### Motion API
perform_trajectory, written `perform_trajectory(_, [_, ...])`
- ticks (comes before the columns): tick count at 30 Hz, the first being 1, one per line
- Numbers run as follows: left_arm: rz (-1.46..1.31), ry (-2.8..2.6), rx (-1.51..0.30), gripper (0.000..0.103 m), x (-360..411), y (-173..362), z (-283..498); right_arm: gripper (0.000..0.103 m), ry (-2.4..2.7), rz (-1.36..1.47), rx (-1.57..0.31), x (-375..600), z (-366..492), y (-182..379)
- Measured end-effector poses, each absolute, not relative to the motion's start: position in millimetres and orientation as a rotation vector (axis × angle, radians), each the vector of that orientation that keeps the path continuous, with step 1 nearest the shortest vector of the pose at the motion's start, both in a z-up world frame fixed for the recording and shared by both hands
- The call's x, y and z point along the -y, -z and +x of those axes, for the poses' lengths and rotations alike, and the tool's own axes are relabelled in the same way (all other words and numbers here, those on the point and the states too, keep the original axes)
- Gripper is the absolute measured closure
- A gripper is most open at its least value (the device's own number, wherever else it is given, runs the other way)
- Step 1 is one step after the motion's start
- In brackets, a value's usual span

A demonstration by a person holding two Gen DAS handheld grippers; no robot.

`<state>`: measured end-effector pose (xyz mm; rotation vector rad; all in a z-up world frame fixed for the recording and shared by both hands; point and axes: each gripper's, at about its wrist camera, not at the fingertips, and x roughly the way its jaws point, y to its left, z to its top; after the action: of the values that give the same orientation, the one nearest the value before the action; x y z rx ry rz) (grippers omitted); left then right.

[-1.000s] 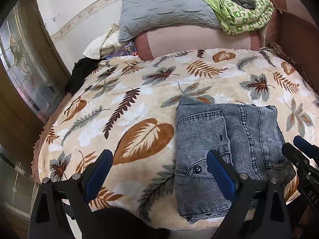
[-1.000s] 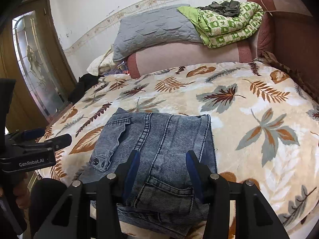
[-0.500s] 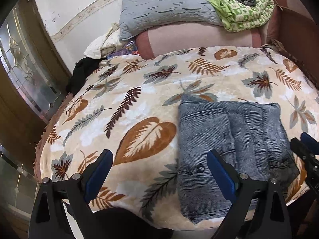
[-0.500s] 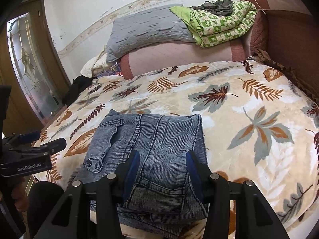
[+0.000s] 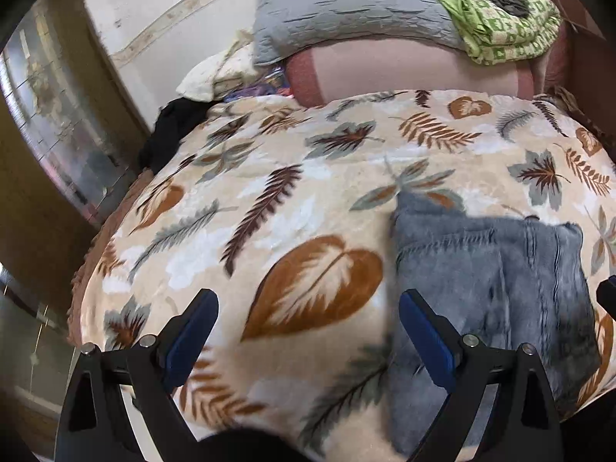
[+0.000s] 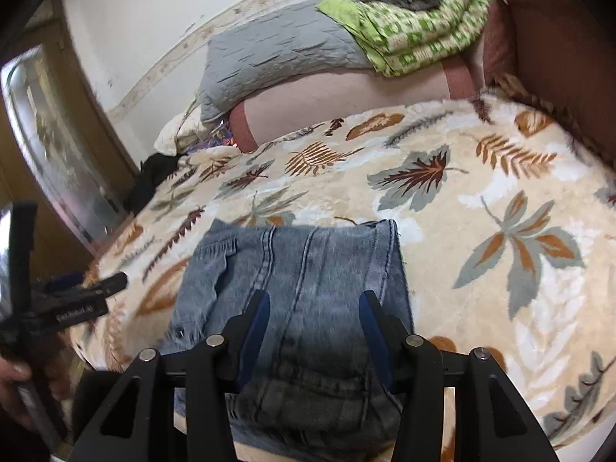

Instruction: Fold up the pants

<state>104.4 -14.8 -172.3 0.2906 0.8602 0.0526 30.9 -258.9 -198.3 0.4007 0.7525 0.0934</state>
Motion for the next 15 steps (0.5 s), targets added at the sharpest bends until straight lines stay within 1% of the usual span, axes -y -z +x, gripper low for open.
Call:
perform_trajectory(5, [0.319,0.02,-0.897,0.008,48,183,146,0.051,-0.099,0.403,-0.791,259,70,202])
perform_trajectory(11, [0.325,0.026,-1.016,0.008,71,226,193,0.051,-0.118,0.411,-0.811,256,98,210])
perform_trajectory(15, [0.343,0.007,-1.047,0.008,75,247,204,0.051,-0.108,0.413,-0.946,256,121,237])
